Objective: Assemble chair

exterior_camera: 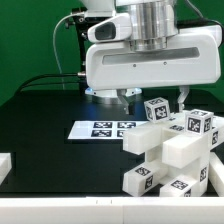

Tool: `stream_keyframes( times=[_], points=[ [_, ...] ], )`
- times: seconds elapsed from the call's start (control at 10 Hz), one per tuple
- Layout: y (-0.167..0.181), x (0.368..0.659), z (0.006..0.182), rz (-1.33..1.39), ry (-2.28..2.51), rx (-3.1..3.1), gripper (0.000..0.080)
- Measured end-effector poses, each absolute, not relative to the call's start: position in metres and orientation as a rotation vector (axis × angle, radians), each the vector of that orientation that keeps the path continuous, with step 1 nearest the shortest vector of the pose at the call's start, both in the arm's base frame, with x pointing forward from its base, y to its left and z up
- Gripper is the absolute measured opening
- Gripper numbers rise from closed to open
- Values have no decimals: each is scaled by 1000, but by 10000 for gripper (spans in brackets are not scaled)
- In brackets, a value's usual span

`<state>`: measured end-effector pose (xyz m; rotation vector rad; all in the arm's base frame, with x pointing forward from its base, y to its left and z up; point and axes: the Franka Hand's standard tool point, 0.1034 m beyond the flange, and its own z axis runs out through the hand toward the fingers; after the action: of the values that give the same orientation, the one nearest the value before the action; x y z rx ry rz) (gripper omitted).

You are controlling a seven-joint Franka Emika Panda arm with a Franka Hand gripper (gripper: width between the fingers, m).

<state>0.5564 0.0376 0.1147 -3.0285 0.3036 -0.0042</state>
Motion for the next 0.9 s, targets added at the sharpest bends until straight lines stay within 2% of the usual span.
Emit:
stream_keyframes(
  times=[0.2,0.6,0.9],
  points=[
    [38,556,114,3,433,-3012,278],
    [37,556,114,27,889,-2911,279],
    [34,555,114,55,1426,-2687,281]
  ],
)
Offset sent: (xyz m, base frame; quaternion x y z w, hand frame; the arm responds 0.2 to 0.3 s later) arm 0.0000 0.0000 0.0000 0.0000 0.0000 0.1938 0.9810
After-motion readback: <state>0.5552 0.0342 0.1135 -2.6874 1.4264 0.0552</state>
